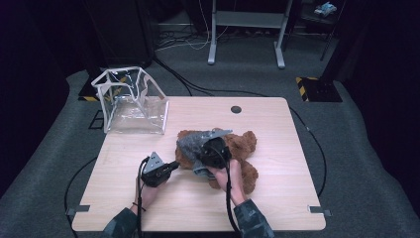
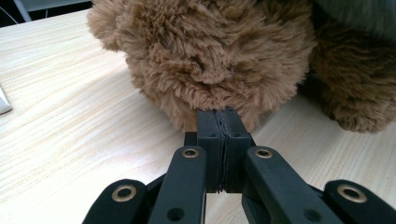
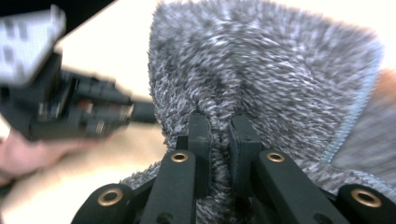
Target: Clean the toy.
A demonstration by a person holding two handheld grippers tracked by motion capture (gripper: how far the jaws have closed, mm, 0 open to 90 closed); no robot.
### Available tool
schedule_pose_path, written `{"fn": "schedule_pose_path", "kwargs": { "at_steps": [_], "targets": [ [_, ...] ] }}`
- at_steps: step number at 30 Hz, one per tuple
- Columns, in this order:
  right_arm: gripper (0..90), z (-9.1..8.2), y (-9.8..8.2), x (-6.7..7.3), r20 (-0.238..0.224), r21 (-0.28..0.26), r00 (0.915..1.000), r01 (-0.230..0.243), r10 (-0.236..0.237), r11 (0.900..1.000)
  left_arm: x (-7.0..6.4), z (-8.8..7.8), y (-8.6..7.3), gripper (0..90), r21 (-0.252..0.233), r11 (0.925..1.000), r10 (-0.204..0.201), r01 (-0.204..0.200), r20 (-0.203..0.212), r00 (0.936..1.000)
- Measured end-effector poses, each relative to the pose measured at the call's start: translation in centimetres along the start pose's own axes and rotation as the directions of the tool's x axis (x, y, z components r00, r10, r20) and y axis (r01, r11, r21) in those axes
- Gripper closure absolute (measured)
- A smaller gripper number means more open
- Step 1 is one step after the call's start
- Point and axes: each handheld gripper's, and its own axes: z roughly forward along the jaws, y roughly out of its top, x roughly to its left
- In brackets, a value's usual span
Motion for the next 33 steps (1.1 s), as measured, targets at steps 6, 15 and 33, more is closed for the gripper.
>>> {"fn": "schedule_pose_path", "kwargs": {
  "at_steps": [6, 15, 33],
  "targets": [
    [82.2, -1.6, 3.2, -1.2, 0.081, -0.074, 0.9967, 0.000, 0.006, 0.997, 0.0, 0.0, 0.0, 88.9, 0.008, 0.9999, 0.007, -0.007, 0.001, 1.0000],
    [82.0, 0.9, 6.0, -1.7, 0.142, -0.056, 0.9898, 0.005, 0.003, 0.998, 0.0, 0.0, 0.0, 88.9, 0.006, 1.0000, 0.006, -0.006, 0.006, 1.0000],
    [82.4, 3.4, 3.4, 0.4, 0.000, 0.024, 0.9999, 0.015, -0.015, 1.000, -0.1, 0.0, -0.1, 89.1, 0.000, 1.0000, 0.000, 0.000, 0.014, 0.9999]
  ]
}}
